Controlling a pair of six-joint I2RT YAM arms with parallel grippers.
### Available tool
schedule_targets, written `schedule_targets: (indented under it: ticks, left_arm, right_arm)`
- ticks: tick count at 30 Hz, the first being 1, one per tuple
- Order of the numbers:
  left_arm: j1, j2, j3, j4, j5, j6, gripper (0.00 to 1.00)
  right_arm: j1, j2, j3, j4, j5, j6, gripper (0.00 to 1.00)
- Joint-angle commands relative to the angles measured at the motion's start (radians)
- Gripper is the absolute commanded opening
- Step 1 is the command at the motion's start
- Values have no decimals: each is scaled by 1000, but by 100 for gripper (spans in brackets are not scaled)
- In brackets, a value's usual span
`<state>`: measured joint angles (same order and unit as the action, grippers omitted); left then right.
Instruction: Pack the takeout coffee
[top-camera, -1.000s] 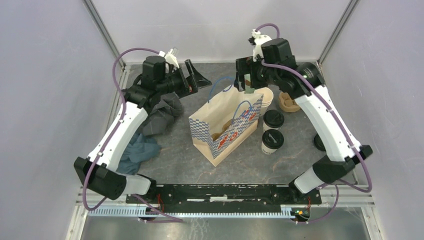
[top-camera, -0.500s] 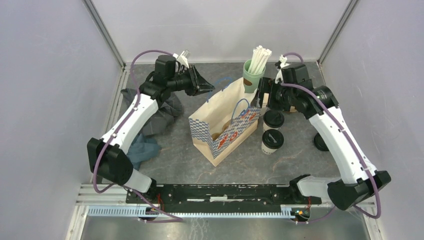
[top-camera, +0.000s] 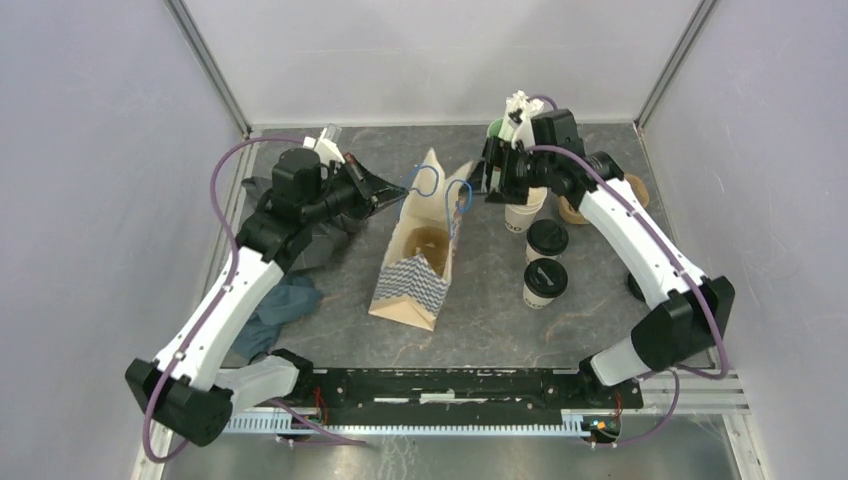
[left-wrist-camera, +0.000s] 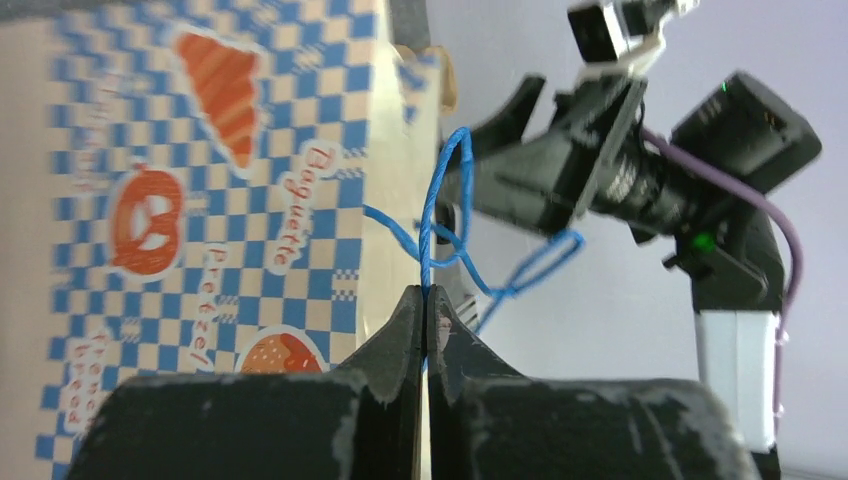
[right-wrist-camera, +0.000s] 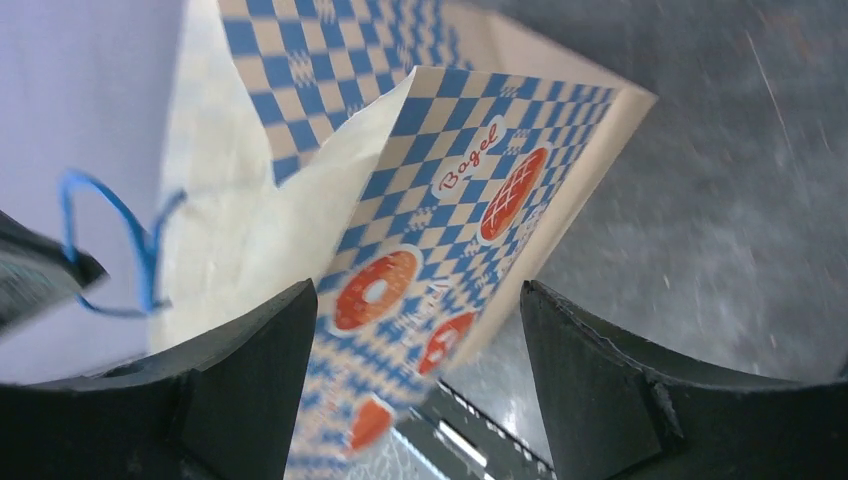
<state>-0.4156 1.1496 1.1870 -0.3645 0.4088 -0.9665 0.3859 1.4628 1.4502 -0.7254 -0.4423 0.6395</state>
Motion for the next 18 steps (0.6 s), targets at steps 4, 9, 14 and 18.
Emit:
schedule_targets:
  ticks: [4,9,14,18]
  left_arm:
    - [-28,-121,-40,-59,-185,-105,10]
    - [-28,-146,-26,-120,-248,-64,34]
    - [-28,-127,89,-295,-361,50,51]
    - [-28,-125,123,-339,-390,99,60]
  right_arm:
    - [4,120,278,-74,-83,-174,87]
    - [5,39,325,-211,-1,-311,98]
    - [13,-23,349,-269,6,-304,98]
    - [118,-92,215,-97,-50,-209,98]
